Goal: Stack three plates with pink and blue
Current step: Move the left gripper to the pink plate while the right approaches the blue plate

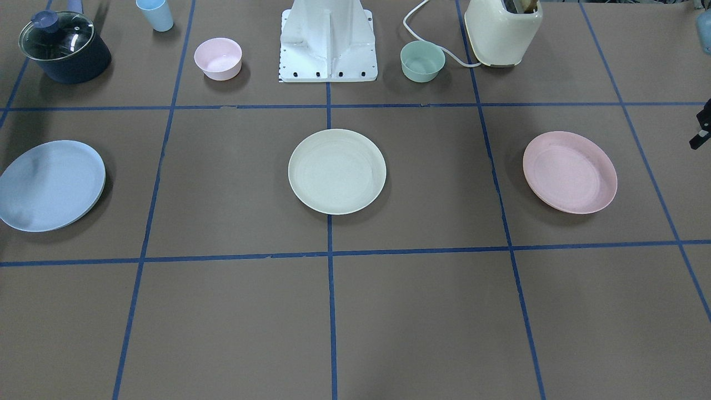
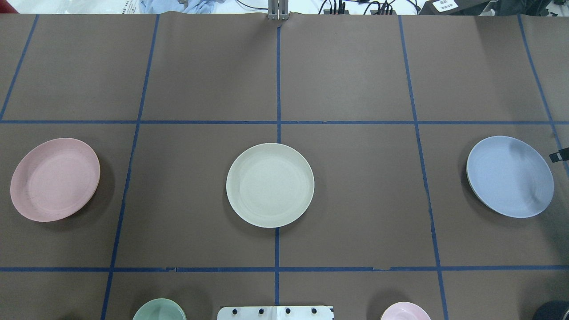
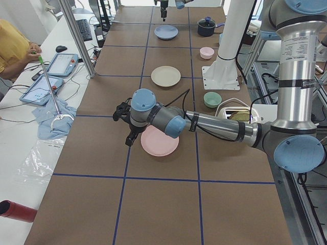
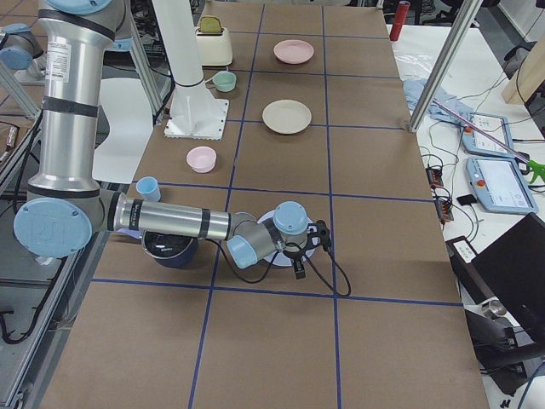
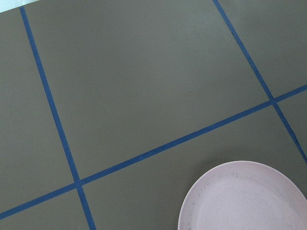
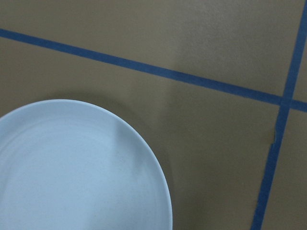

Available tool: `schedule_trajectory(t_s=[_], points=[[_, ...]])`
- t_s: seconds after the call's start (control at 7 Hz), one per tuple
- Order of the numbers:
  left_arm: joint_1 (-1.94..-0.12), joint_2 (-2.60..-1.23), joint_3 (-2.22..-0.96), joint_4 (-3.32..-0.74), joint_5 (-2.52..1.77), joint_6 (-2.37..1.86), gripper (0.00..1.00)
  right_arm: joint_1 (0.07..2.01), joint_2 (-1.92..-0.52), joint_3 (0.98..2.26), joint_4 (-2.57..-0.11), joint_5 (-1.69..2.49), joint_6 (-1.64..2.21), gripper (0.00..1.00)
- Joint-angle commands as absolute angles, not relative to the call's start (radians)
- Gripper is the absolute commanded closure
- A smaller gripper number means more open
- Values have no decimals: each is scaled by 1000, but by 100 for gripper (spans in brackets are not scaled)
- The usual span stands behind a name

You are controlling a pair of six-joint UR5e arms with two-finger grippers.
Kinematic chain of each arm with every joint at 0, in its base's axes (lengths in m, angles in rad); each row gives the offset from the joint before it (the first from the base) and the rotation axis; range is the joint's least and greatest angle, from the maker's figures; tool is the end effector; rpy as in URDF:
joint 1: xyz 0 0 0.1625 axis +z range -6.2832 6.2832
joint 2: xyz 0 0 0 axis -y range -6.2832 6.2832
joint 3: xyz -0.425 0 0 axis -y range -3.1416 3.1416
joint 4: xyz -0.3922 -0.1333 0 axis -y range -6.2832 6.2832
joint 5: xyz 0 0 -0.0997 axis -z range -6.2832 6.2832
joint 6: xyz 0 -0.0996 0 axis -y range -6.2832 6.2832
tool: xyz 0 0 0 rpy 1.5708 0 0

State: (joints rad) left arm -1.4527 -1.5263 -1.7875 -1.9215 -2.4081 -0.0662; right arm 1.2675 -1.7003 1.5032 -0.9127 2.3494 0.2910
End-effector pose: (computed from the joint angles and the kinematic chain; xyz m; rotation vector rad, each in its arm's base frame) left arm -0.0015 -0.4908 0.5279 0.4148 0.8604 0.2667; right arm -0.0741 -0.4489 0.6799 0.1943 -0.8592 -0.1909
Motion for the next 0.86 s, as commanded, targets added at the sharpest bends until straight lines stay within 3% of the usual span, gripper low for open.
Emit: schedule_trajectory(t_s=[0.0,0.71], points=[[-1447,-1528,-1761,-1922,-2408,-64,0,1232,-1666,1462,-910,2341,337,0],[-1154,-1531,-1562,-2006,-2413,-225,1,1224,-1657,1470,-907,2348,402,0]])
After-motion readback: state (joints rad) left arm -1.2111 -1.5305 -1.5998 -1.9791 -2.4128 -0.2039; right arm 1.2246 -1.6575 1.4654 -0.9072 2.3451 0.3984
